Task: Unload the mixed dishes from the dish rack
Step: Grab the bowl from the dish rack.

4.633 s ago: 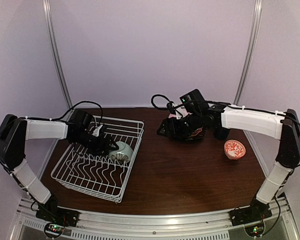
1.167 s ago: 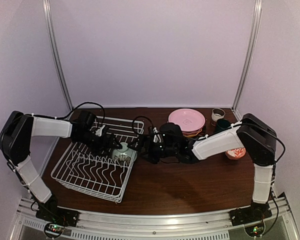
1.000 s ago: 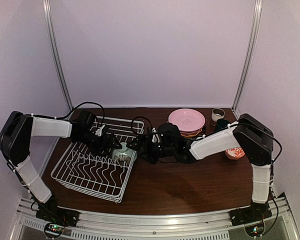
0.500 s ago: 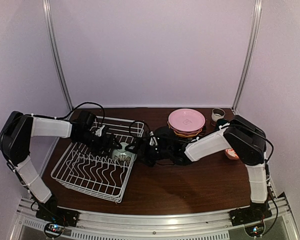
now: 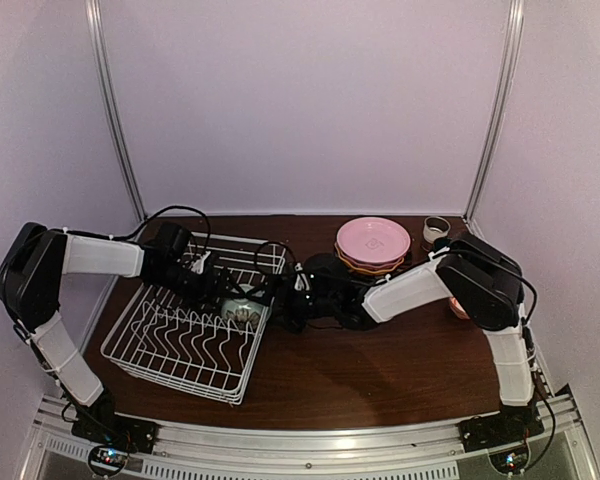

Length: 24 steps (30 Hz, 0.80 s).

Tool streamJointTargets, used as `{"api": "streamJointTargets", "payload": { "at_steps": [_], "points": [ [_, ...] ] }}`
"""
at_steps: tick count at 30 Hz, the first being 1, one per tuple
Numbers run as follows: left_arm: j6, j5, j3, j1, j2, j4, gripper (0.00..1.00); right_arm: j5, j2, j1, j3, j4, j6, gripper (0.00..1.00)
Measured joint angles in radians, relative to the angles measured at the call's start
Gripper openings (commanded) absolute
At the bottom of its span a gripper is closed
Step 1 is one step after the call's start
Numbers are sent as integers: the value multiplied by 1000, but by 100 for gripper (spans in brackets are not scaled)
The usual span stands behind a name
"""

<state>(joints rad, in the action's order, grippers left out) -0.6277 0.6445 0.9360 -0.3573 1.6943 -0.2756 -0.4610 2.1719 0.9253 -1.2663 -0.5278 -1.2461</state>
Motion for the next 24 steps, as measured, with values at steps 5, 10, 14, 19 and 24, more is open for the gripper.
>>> {"api": "streamJointTargets", "payload": {
  "at_steps": [5, 10, 14, 19, 24],
  "points": [
    [-7, 6, -2, 0, 0, 5, 97, -3, 8, 0, -7, -4, -7, 100],
    [-11, 0, -2, 0, 0, 4, 97, -7, 18, 0, -16, -14, -16, 100],
    [-11, -8, -2, 0, 0, 4, 96, -10, 21, 0, -20, -15, -18, 97],
    [-17, 0, -7, 3, 0, 9, 91, -12, 28, -1, -22, -20, -19, 93],
    [-23, 2, -13, 8, -6, 14, 87, -13, 33, -3, -22, -27, -40, 89]
  ]
}}
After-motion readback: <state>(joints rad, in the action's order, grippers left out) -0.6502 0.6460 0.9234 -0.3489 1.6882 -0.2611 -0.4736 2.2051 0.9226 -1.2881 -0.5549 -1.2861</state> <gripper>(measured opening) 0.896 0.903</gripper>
